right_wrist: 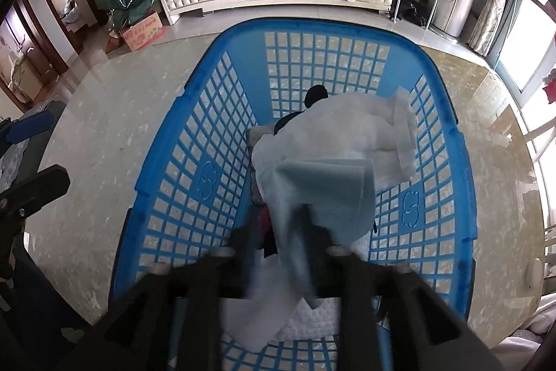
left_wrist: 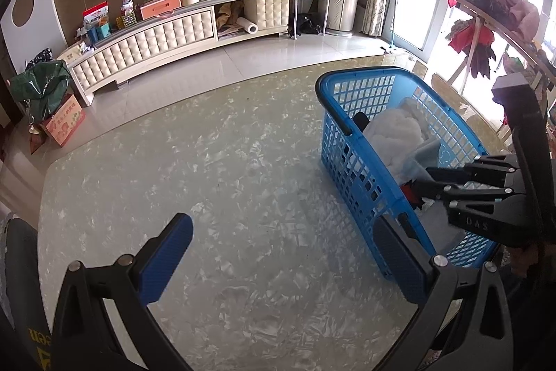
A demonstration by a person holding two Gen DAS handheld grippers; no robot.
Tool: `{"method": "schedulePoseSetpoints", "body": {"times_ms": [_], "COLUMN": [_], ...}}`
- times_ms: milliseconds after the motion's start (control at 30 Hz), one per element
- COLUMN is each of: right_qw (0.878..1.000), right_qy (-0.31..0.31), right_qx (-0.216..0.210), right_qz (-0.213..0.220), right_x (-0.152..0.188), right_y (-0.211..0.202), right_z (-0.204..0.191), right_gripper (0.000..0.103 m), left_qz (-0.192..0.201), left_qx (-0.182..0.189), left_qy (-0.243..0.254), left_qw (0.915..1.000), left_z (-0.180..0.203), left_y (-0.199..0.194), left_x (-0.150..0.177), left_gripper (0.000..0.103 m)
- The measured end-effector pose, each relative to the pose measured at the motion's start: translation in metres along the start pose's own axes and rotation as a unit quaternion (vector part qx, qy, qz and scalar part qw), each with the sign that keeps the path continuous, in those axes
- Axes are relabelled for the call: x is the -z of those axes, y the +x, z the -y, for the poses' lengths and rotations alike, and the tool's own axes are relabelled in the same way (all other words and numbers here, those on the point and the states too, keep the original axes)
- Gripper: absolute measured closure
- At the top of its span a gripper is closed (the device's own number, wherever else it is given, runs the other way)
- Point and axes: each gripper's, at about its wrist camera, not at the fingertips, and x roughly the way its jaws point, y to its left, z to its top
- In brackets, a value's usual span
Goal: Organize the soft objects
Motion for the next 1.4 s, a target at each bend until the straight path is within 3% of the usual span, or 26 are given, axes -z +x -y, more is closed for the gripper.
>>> {"method": "schedulePoseSetpoints", "body": {"times_ms": [33,67,433,733,967,1200,1400], "right_qw": [1.000,1.000,0.999,0.996,0.989,0.979,0.971], "right_qy": [0.000,-0.002,0.003,0.006,-0.008,-0.026,-0.032], "right_qx": [0.001,0.000,0.001,0.001,-0.009,-0.028,-0.027], "right_qz": [0.002,0.005,0.040,0.090,0.145,0.200,0.234], "right_x": [0.000,0.001,0.012,0.023,0.029,0.036,0.045], "right_y": [0.001,-0.001,-0.024,-0.056,-0.089,-0.123,-0.143], "right_z": [-0.001,-0.002,0.002,-0.015,-0.035,-0.061,-0.077], "right_gripper": [0.048,0.042,0.000,0.000,0.000,0.000,0.000], "left_qz": [0.000,0.000,0.015,0.054,0.098,0.145,0.186], "left_qx": [0.000,-0.001,0.000,-0.004,-0.008,-0.058,-0.065], "left_qy": [0.000,0.000,-0.004,-0.013,-0.042,-0.056,-0.079], "left_qw": [1.0000,1.0000,0.9999,0.9984,0.9942,0.9862,0.9772], "left_z": [0.000,0.000,-0.004,-0.005,-0.004,0.000,-0.005], "left_y": [0.000,0.000,-0.004,-0.035,-0.087,-0.146,-0.184], "left_x": [0.000,0.000,0.006,0.016,0.036,0.052,0.063], "left_gripper": [0.000,0.000,0.000,0.000,0.000,0.000,0.000]}}
